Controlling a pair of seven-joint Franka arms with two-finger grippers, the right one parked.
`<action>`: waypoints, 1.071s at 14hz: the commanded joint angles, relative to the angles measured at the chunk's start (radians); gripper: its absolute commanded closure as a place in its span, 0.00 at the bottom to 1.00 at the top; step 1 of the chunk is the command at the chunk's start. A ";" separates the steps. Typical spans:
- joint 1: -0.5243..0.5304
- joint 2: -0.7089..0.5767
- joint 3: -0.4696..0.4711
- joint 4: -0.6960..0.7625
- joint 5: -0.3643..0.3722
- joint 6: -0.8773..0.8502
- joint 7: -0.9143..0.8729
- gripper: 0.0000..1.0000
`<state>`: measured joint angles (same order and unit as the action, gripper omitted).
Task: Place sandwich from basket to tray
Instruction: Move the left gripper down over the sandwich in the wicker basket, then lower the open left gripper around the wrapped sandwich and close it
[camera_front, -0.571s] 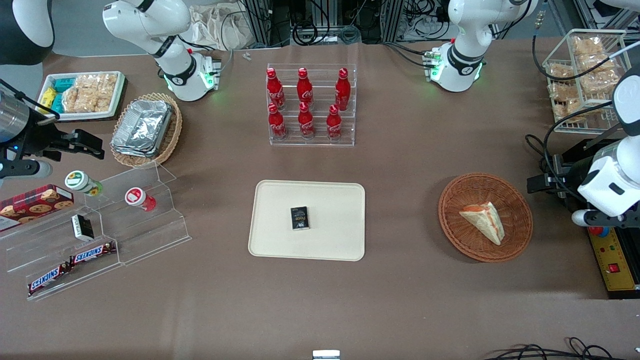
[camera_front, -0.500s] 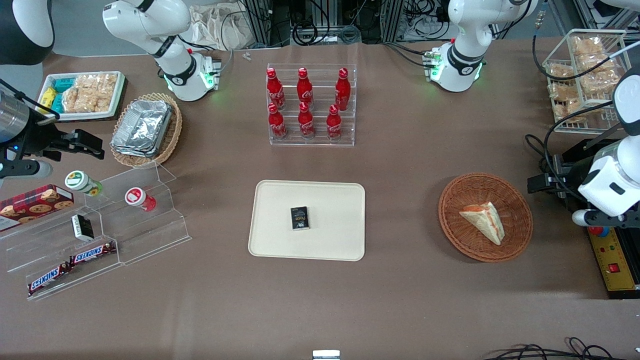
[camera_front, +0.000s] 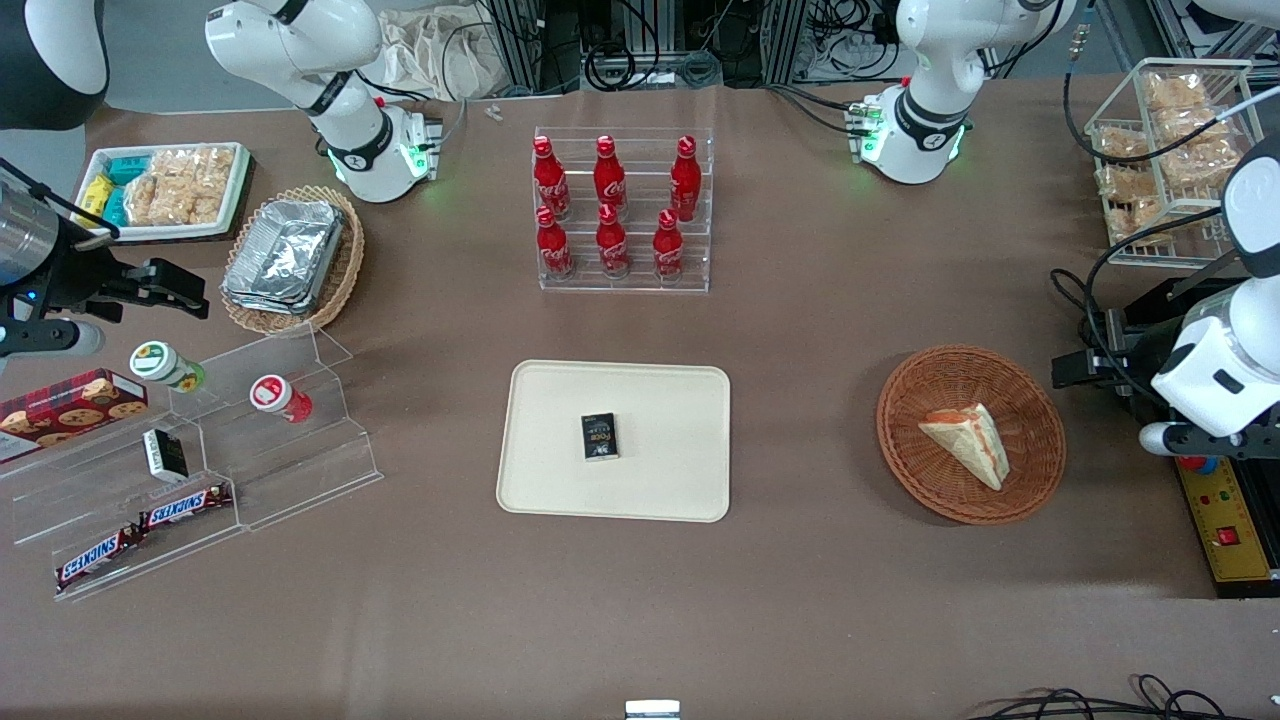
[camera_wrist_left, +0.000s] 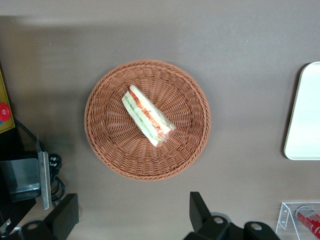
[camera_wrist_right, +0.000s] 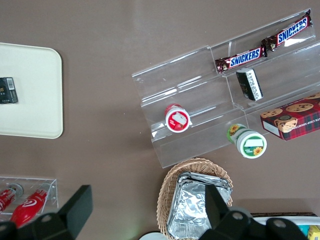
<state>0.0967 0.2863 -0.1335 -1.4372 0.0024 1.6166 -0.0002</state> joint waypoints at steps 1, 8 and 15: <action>0.008 -0.002 -0.008 -0.090 -0.005 0.075 -0.016 0.01; 0.006 -0.023 -0.009 -0.434 -0.008 0.527 -0.373 0.01; 0.008 0.097 -0.011 -0.448 -0.015 0.641 -0.553 0.01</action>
<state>0.0964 0.3558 -0.1364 -1.8798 -0.0001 2.2250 -0.5246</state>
